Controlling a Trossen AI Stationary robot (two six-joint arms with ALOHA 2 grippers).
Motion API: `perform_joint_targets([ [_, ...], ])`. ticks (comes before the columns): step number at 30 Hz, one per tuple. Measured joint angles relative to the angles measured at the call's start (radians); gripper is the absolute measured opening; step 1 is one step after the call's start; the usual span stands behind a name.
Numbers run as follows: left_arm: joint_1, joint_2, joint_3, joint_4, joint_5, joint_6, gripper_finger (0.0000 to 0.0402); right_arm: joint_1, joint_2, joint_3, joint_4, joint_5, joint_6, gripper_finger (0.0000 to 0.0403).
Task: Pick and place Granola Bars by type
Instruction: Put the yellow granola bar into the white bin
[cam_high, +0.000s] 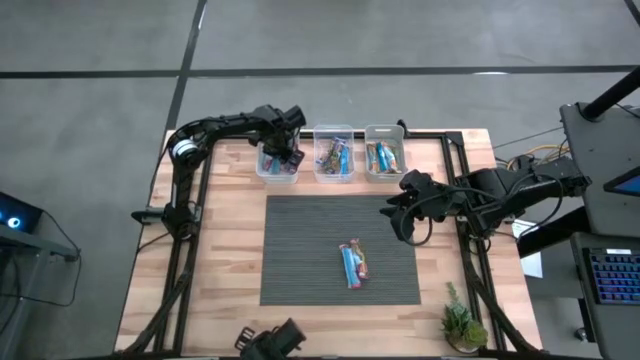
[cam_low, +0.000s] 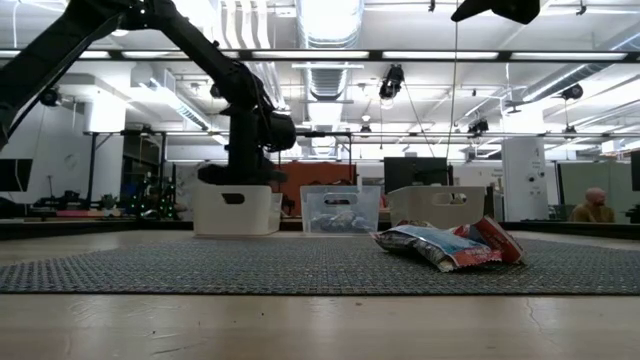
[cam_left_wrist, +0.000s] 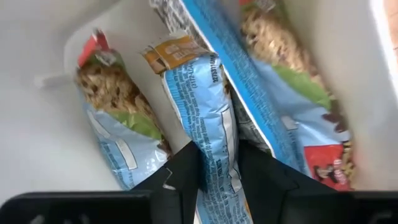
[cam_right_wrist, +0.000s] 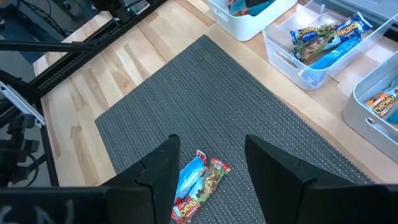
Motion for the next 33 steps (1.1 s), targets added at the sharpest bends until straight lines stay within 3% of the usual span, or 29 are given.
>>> perform_joint_targets([
  [22, 0.000, -0.005, 0.155, -0.161, -0.058, 0.043, 0.0092, 0.000, 0.000, 0.000, 0.000, 0.000, -0.019, 0.0171],
  [33, -0.001, -0.005, 0.155, -0.151, -0.061, 0.043, 0.0092, 0.000, 0.000, 0.000, 0.002, 0.000, -0.019, 0.0171],
])
